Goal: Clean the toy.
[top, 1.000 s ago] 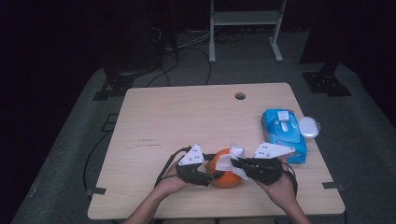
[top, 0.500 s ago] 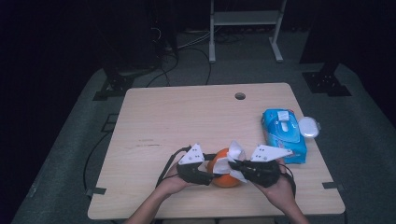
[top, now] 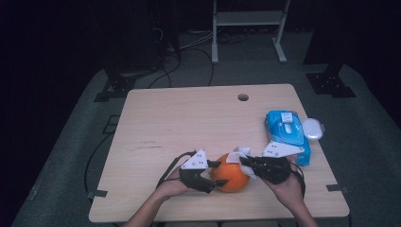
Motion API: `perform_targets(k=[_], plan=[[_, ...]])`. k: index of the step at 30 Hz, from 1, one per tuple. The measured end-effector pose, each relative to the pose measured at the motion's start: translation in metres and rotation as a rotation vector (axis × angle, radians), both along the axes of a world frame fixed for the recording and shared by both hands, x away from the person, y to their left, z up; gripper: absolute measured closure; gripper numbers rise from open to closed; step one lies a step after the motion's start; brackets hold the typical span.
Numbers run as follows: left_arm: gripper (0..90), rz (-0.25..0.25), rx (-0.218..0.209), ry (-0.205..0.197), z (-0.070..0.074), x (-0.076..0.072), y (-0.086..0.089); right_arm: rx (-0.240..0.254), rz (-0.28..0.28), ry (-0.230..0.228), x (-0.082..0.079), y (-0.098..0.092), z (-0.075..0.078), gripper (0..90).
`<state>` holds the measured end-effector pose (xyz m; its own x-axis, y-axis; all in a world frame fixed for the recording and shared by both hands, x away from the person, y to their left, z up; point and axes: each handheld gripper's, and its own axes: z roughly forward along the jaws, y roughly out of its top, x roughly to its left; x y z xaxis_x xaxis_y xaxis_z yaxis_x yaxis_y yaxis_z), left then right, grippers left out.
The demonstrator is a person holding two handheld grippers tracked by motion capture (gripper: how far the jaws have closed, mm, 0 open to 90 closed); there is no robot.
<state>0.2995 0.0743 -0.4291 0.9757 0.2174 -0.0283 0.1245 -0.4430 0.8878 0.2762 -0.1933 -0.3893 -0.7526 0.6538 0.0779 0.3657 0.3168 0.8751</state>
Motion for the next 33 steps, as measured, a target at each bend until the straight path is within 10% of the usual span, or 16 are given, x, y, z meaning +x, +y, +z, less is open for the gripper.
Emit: perform_targets(k=[8,18,26,33], plan=[[14.9,0.057,-0.017,-0.009,0.006,0.005,-0.002,-0.002,0.031,0.039,0.003,0.0,-0.004,86.9],[31.2,-0.002,0.011,-0.042,-0.001,-0.005,-0.009,-0.051,0.116,-0.046,-0.018,0.027,0.01,87.2],[30.9,-0.014,0.007,-0.051,-0.002,-0.006,-0.011,-0.04,-0.006,0.023,0.005,-0.006,-0.009,87.1],[29.2,-0.026,0.019,-0.064,-0.003,-0.009,-0.017,-0.015,0.064,0.013,-0.007,0.008,0.004,87.0]])
